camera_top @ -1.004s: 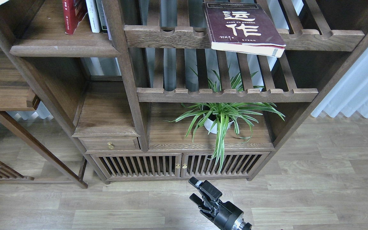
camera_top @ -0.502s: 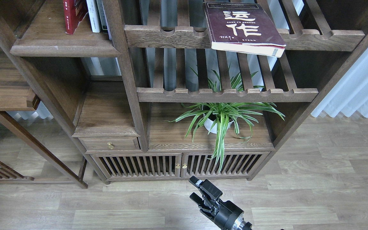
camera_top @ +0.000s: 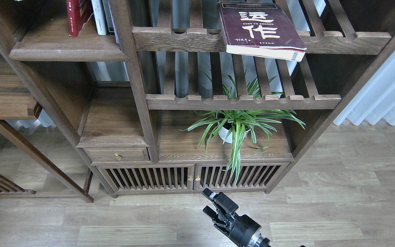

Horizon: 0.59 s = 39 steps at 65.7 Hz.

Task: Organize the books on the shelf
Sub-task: 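Place the yellow-green book on the top shelf with the left gripper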

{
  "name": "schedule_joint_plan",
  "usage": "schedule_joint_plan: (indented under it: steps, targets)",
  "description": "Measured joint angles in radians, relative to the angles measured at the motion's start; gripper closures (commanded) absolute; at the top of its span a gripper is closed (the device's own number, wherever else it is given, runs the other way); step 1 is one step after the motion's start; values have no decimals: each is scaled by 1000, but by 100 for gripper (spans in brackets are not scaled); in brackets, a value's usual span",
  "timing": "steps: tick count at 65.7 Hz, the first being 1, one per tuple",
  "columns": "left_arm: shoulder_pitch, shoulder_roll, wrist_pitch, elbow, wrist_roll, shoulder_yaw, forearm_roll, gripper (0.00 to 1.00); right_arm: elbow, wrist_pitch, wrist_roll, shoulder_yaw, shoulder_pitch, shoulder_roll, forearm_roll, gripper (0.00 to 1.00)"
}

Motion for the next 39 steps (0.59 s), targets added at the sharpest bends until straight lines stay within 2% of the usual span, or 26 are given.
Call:
schedule_joint_plan:
  steps: [16, 26, 39]
  targets:
    - [-61, -113, 0, 136, -8, 15, 14, 100, 14, 0, 1, 1, -2, 0, 0, 0]
    - [-71, -139, 0, 196, -38, 43, 16, 100, 16, 0, 1, 1, -2, 0, 2, 0]
    - [-79, -135, 0, 205, -77, 94, 32, 100, 16, 0, 1, 3, -3, 0, 6, 0]
